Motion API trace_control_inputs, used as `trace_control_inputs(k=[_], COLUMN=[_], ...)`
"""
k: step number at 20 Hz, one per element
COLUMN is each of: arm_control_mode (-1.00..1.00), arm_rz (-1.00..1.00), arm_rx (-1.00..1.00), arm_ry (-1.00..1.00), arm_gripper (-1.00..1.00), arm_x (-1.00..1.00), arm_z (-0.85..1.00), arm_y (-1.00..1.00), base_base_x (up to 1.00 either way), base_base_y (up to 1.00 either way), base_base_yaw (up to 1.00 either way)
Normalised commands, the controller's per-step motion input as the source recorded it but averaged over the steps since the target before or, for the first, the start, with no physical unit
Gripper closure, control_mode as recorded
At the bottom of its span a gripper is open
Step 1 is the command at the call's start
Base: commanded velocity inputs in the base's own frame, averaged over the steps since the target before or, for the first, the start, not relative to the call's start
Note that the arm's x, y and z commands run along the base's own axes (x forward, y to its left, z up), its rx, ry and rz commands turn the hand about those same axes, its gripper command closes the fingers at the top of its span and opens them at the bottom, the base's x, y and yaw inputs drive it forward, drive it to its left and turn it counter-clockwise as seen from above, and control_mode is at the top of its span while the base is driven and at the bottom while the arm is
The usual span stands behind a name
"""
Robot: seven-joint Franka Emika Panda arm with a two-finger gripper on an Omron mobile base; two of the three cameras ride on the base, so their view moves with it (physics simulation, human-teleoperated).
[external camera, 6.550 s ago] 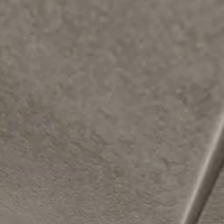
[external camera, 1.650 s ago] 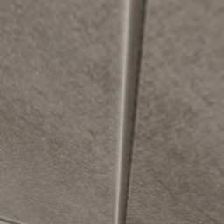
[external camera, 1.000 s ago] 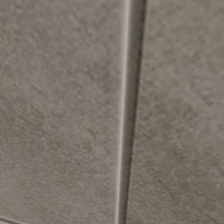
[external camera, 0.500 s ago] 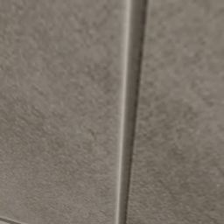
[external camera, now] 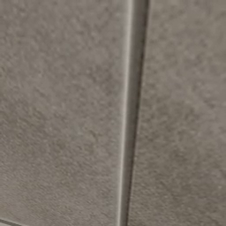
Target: Retrieve the shaker from the cabinet and place it next the steak on a plate on the dining table.
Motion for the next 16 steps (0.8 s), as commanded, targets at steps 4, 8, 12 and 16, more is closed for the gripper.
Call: trace_control_inputs(k=[4, 8, 12, 16], arm_control_mode=[-1.0, -1.0, -1.0, -1.0], arm_rz=[0.0, 0.0, 0.0, 0.01], arm_rx=[0.0, 0.0, -0.01, -0.01], arm_ry=[0.0, 0.0, 0.0, -0.02], arm_gripper=[-1.0, -1.0, -1.0, -1.0], arm_x=[0.0, -0.02, -0.16, -0.34], arm_z=[-0.07, 0.0, 0.0, 0.14], arm_y=[0.0, 0.0, 0.02, 0.0], base_base_x=[0.0, 0.0, 0.0, 0.0], base_base_y=[0.0, 0.0, 0.0, 0.0], base_base_yaw=[0.0, 0.0, 0.0, 0.0])
